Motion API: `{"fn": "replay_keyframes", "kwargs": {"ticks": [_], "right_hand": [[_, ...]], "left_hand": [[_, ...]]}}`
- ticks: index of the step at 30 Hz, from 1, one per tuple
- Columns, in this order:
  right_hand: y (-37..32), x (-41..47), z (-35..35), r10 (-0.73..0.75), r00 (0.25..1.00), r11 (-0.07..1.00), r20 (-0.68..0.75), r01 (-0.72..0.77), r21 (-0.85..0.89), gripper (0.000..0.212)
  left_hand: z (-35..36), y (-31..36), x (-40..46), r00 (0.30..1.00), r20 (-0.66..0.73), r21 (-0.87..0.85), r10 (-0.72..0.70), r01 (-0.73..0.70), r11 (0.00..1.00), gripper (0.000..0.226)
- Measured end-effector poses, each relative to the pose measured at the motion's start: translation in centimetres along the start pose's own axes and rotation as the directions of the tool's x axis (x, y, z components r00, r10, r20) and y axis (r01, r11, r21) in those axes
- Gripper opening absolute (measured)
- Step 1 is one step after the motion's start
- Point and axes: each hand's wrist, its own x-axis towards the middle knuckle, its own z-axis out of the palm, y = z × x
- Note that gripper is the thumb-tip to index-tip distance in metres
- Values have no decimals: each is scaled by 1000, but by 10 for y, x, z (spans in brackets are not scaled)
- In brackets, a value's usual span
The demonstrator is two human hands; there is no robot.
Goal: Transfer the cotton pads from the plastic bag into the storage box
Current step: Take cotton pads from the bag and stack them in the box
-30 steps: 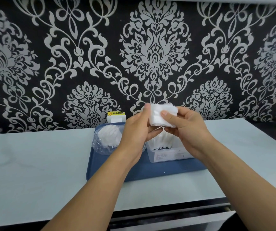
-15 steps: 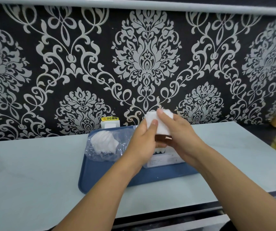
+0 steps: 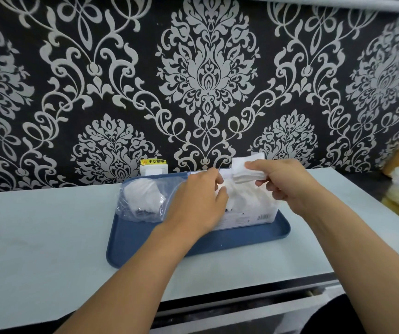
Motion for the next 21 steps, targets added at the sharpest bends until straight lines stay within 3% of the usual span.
{"fn": "replay_keyframes", "kwargs": {"ticks": [5,9,11,13,16,19,21], "right_hand": [[-1,2,22,46,987,929,157,16,-370,32],[2,13,38,40,988,746,147,69,-662,30],[4,20,43,15,991,619,137,98,-779,43],[4,22,45,-4,996,513,92,81,-854,51],[5,19,46,-33,999,409,22,33,-912,37],[8,20,47,-62,998,374,17,39,-927,45],[8,21,42,-83,996,419,28,61,-906,49]], "left_hand": [[0,3,-2,996,63,156,-70,59,986,22],[1,1,-5,988,126,221,-94,64,973,34],[0,1,-6,985,146,233,-87,51,971,32],[0,0,-6,983,166,232,-84,44,972,31],[1,0,-7,978,191,244,-85,37,969,30],[4,-1,-8,978,196,240,-65,16,971,29],[5,-1,-7,979,197,228,-58,11,974,29]]}}
